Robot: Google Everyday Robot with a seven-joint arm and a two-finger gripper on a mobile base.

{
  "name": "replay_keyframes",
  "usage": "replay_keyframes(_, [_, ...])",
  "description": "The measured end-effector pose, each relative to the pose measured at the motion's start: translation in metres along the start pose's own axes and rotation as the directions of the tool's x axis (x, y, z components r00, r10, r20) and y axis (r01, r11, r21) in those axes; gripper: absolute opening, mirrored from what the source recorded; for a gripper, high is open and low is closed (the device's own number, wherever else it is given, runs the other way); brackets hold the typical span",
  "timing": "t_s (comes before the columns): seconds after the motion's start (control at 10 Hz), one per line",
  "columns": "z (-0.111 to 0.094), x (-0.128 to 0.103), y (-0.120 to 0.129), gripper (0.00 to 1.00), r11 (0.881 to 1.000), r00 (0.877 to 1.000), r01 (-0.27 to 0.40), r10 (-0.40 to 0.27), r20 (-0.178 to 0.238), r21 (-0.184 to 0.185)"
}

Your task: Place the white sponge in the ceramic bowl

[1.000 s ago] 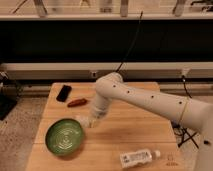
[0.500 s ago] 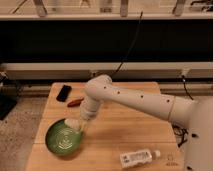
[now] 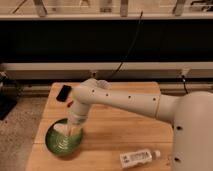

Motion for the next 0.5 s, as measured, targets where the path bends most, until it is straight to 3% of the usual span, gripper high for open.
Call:
replay_keyframes(0.2, [0.021, -0.024, -0.004, 0.00, 0.999, 0.999, 0.032, -0.032, 0.012, -0.021])
replay_keyframes(0.4, [0.035, -0.031, -0.006, 0.00, 0.999, 0.999, 0.041, -0.041, 0.017, -0.033])
replay_keyframes(0.5, [0.053, -0.038, -0.012, 0.00, 0.998, 0.999, 0.040, -0.040, 0.013, -0.047])
